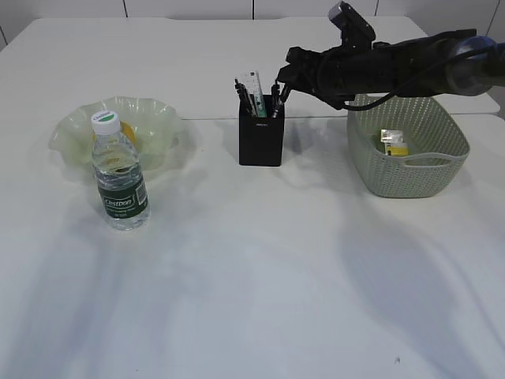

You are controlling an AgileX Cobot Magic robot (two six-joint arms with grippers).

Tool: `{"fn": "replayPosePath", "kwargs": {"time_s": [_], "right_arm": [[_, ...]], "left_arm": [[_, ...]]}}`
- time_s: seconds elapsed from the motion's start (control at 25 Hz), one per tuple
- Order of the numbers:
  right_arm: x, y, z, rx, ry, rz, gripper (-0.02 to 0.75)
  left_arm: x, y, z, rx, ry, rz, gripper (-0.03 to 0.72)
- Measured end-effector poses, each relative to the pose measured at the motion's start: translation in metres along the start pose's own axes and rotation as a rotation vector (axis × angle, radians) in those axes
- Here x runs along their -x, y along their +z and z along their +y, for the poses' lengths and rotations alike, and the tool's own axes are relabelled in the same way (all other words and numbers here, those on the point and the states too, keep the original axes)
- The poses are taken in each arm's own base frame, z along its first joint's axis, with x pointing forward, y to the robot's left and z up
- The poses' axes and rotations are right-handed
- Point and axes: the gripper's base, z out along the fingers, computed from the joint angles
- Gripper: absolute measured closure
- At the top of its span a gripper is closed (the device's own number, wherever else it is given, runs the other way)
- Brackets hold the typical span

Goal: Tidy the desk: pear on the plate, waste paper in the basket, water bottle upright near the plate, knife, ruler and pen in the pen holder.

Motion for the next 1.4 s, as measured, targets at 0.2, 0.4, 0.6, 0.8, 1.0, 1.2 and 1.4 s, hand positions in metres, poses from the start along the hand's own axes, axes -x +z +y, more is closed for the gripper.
{"fn": "replayPosePath", "kwargs": {"time_s": [0.2,0.4,0.6,0.8,1.0,1.2,1.4], "right_arm": [[-0.001,0.0,0.002,0.019,-0.001,0.013,0.435],[0.0,-0.003,0.007,0.046,-0.006,0.032,0.433],[0.015,-0.017,0.015,0.042,-0.012,0.027,0.433],[0.033,-0.038,0.015,0.038,0.023,0.04,0.433],[0.063,-0.068,0.028,0.07,0.062,-0.011,0.432],[0.078,-0.09,0.051,0.13,0.051,-0.017,0.431],[0.086,-0.109,0.07,0.171,0.044,-0.02,0.431]], "left_arm": [[0.0,0.0,0.0,0.0,0.0,0.0,0.151],[0.0,0.0,0.0,0.0,0.0,-0.002,0.151],[0.0,0.0,0.0,0.0,0.0,-0.002,0.151],[0.0,0.0,0.0,0.001,0.0,-0.003,0.151],[0.003,-0.008,0.0,-0.001,-0.022,-0.024,0.151],[0.006,-0.029,-0.001,-0.011,-0.028,-0.026,0.151],[0.002,-0.056,-0.003,-0.029,-0.024,0.007,0.151]]}}
